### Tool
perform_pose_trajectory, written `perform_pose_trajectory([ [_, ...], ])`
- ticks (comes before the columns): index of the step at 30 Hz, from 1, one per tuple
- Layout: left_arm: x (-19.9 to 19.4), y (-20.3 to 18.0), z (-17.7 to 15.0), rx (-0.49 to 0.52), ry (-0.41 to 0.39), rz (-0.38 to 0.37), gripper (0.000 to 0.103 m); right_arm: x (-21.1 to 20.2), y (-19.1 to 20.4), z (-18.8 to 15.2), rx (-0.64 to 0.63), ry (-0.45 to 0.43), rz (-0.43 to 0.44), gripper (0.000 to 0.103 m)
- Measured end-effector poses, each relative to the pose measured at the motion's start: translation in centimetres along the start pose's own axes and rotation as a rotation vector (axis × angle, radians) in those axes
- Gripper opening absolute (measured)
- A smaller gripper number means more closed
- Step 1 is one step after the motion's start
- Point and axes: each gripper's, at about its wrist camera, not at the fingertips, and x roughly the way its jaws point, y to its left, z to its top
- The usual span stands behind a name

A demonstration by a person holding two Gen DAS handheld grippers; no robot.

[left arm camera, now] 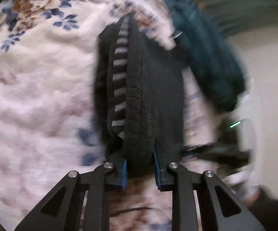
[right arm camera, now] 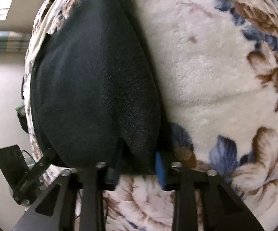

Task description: Fold small clothes

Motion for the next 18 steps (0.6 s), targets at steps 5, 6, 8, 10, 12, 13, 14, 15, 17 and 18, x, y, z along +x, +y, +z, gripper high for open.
perform_pose_trajectory([
  [5, 1.3, 3.6, 1.4, -0.053, 0.089, 0.087, 0.019, -2.2, -2.1, -0.3, 0.025, -0.008, 0.156, 0.016],
  [6, 1.6, 4.7, 1.4, -0.078, 0.113, 0.083, 0.022, -2.2, -2.6, -0.3, 0.024, -0.003, 0.125, 0.016],
  [8, 1.4, 5.3, 1.5, -0.118, 0.116, 0.048, 0.031, -2.1, -2.6, -0.3, 0.014, 0.011, 0.12, 0.017],
  [10, 1.3, 4.3, 1.7, -0.088, 0.11, 0.043, 0.054, -2.1, -1.8, 0.1, -0.005, 0.015, 0.081, 0.019],
  [12, 2.3, 2.6, 1.4, -0.015, 0.116, 0.081, 0.062, -1.6, -1.0, 0.3, -0.028, 0.012, 0.051, 0.03],
  [13, 2.7, 2.4, 1.4, 0.013, 0.12, 0.112, 0.06, -1.2, -0.8, 0.5, -0.032, 0.013, 0.042, 0.033],
  [14, 3.6, 1.8, 1.5, 0.04, 0.12, 0.135, 0.06, -0.6, -0.4, 0.4, -0.035, 0.016, 0.035, 0.035],
  [15, 4.1, 1.5, 1.6, 0.048, 0.11, 0.132, 0.058, 0.2, -0.2, 0.3, -0.035, 0.019, 0.024, 0.037],
  [17, 4.2, 1.2, 1.6, 0.036, 0.09, 0.083, 0.03, 0.5, 0.6, 0.3, -0.054, 0.007, 0.003, 0.036],
  [18, 3.8, 1.1, 1.7, 0.02, 0.08, 0.017, 0.026, 0.4, 0.8, 0.2, -0.047, 0.0, 0.003, 0.029],
])
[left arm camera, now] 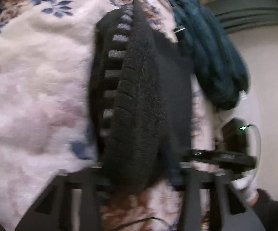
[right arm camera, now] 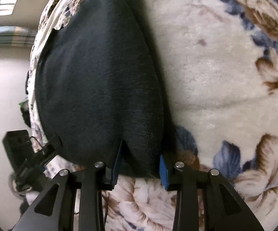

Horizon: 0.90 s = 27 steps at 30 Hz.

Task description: Fold small clothes

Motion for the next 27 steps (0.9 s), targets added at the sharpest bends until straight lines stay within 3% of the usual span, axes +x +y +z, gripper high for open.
perform_pose_trajectory([
  [2, -0.8, 0.8, -0.2, -0.055, -0.033, -0.136, 0.024, -0.6, -0.5, -0.2, 0.035, -0.002, 0.069, 0.02],
  [3, -1.0, 1.6, -0.3, -0.102, -0.039, -0.168, 0.024, -1.3, -1.4, -0.3, 0.067, -0.001, 0.17, 0.018],
  [5, -0.3, 3.7, -0.4, -0.151, 0.02, -0.125, 0.026, -1.8, -3.4, -0.5, 0.128, 0.0, 0.277, 0.016],
  [6, 0.2, 4.6, -0.4, -0.166, 0.055, -0.084, 0.031, -1.7, -3.9, -0.5, 0.138, 0.007, 0.282, 0.016],
  [9, -0.7, 4.3, 0.3, -0.175, 0.083, -0.086, 0.035, -1.3, -3.5, -0.1, 0.077, 0.042, 0.176, 0.021],
  [11, -2.7, 2.6, 1.3, -0.117, 0.057, -0.052, 0.047, -2.2, -1.9, 0.2, 0.002, 0.03, 0.108, 0.02],
  [12, -3.0, 1.6, 2.1, -0.092, 0.041, -0.025, 0.061, -3.1, -1.0, 0.6, -0.041, -0.005, 0.049, 0.021],
  [13, -3.5, 0.5, 3.2, -0.056, 0.013, 0.009, 0.063, -3.6, -0.4, 0.9, -0.059, -0.033, 0.023, 0.022],
  [15, -3.4, -0.3, 5.0, -0.003, -0.015, 0.065, 0.065, -4.5, 0.2, 2.2, -0.056, -0.094, -0.014, 0.04],
  [20, 1.6, -0.8, 11.1, 0.058, -0.005, 0.206, 0.065, -3.6, 0.7, 7.6, 0.019, -0.152, 0.009, 0.041],
  [22, 3.0, -0.5, 12.6, 0.073, 0.006, 0.232, 0.061, -2.5, 1.6, 10.0, 0.03, -0.156, 0.0, 0.041],
  [23, 3.0, -0.4, 12.7, 0.095, -0.007, 0.216, 0.051, -2.0, 1.6, 10.9, 0.027, -0.147, 0.01, 0.041],
  [24, 3.1, -0.7, 12.8, 0.107, -0.017, 0.211, 0.019, -1.5, 1.9, 11.6, 0.023, -0.146, 0.001, 0.039],
  [25, 2.9, -0.8, 12.8, 0.107, -0.017, 0.142, 0.018, -1.3, 2.1, 12.2, 0.019, -0.154, -0.016, 0.035],
  [27, 1.5, -0.3, 12.9, 0.043, -0.041, -0.076, 0.018, -1.1, 2.3, 12.4, 0.03, -0.148, 0.019, 0.026],
])
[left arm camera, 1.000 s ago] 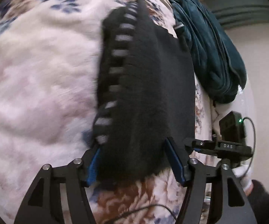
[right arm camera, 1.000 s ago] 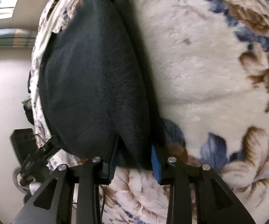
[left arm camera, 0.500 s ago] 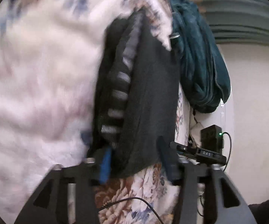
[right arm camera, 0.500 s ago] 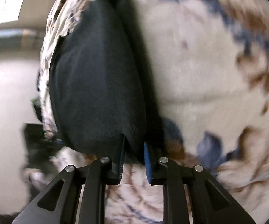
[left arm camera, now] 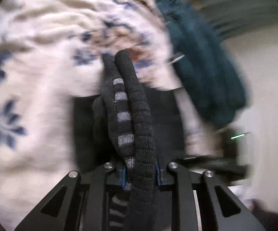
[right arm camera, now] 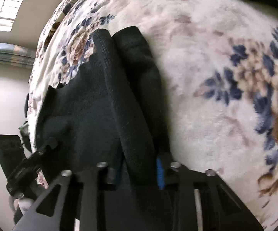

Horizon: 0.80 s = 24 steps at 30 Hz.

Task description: Fold small clothes

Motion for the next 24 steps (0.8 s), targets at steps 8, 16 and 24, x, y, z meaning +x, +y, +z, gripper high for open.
perform_pose_trajectory([
  [8, -1.6, 7.0, -0.7, -0.281, -0.012, -0.02, 0.035, -0.3, -4.3, -0.5, 0.21, 0.009, 0.229, 0.023],
  [16, 0.2, 3.4, 2.7, -0.119, -0.01, 0.188, 0.061, -1.7, 0.1, 3.0, 0.053, -0.089, 0.08, 0.034],
  [24, 1.2, 3.1, 3.4, 0.035, 0.054, 0.404, 0.021, -3.7, 0.9, 3.4, 0.065, -0.18, 0.002, 0.007],
])
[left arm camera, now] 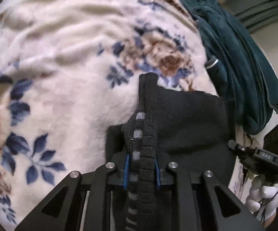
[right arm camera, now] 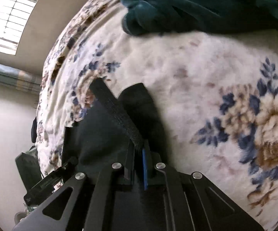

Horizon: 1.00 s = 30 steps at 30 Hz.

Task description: Fold small clothes

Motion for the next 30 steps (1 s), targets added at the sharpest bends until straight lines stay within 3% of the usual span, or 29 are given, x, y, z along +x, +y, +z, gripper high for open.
perform_pose_trajectory([
  [2, -0.8, 0.1, 0.1, -0.019, 0.009, -0.028, 0.027, 1.5, -0.2, 0.0, -0.001, 0.081, -0.028, 0.007],
  [3, -1.9, 0.2, -0.2, -0.027, 0.003, -0.027, 0.034, 1.4, -0.4, -0.1, -0.002, 0.096, -0.038, 0.01],
  [4, -3.0, 0.0, -0.5, -0.024, -0.009, -0.024, 0.034, 0.9, -0.4, -0.3, -0.006, 0.101, -0.042, 0.011],
  [5, -4.5, -0.2, -1.4, -0.008, -0.025, -0.031, 0.035, 0.6, -0.4, -0.5, -0.012, 0.099, -0.038, 0.017],
  [6, -5.9, -0.4, -2.6, -0.003, -0.03, -0.039, 0.043, -0.2, -0.5, -1.0, -0.024, 0.1, -0.029, 0.033],
  [7, -6.5, -0.5, -3.6, -0.002, -0.025, -0.031, 0.057, -1.3, -0.6, -1.9, -0.039, 0.103, -0.03, 0.041],
  [9, -7.3, -0.7, -6.5, -0.009, 0.004, -0.038, 0.061, -2.8, -1.0, -3.7, -0.054, 0.094, -0.027, 0.045],
  [13, -6.6, -0.1, -12.3, -0.074, 0.094, -0.06, 0.061, -4.0, -2.7, -8.0, -0.045, 0.121, -0.057, 0.045],
  [17, -4.3, -0.9, -15.2, -0.08, 0.095, -0.113, 0.058, -2.5, -4.5, -11.8, 0.026, 0.198, 0.026, 0.045],
  [18, -4.6, -1.4, -15.7, -0.061, 0.069, -0.126, 0.035, -1.6, -4.7, -12.6, 0.036, 0.218, 0.031, 0.045],
  [19, -4.5, -1.9, -15.6, -0.053, 0.048, -0.17, 0.022, -0.8, -4.9, -13.3, 0.037, 0.229, 0.028, 0.045],
  [20, -4.5, -2.3, -15.4, -0.06, 0.036, -0.223, 0.021, -0.5, -4.9, -13.7, 0.036, 0.223, 0.033, 0.043],
  [21, -5.0, -2.4, -15.2, -0.079, 0.01, -0.315, 0.02, -0.4, -4.8, -13.9, 0.037, 0.211, 0.055, 0.026],
  [22, -5.6, -2.1, -15.0, -0.115, -0.023, -0.412, 0.019, -0.6, -4.8, -14.0, 0.056, 0.207, 0.084, 0.018],
  [24, -5.6, -0.7, -14.8, -0.195, -0.023, -0.504, 0.019, -1.0, -4.9, -14.1, 0.1, 0.214, 0.193, 0.015],
  [25, -5.0, 0.9, -14.9, -0.271, -0.009, -0.519, 0.019, -1.5, -5.3, -14.1, 0.13, 0.209, 0.241, 0.014],
  [27, -4.0, 2.8, -15.2, -0.305, 0.022, -0.458, 0.019, -1.7, -6.2, -14.0, 0.177, 0.213, 0.278, 0.013],
  [28, -3.4, 3.8, -15.5, -0.314, 0.049, -0.411, 0.02, -1.6, -6.8, -14.1, 0.19, 0.212, 0.243, 0.013],
  [30, -3.1, 4.5, -16.0, -0.319, 0.072, -0.395, 0.025, -0.9, -7.1, -14.3, 0.171, 0.239, 0.163, 0.012],
])
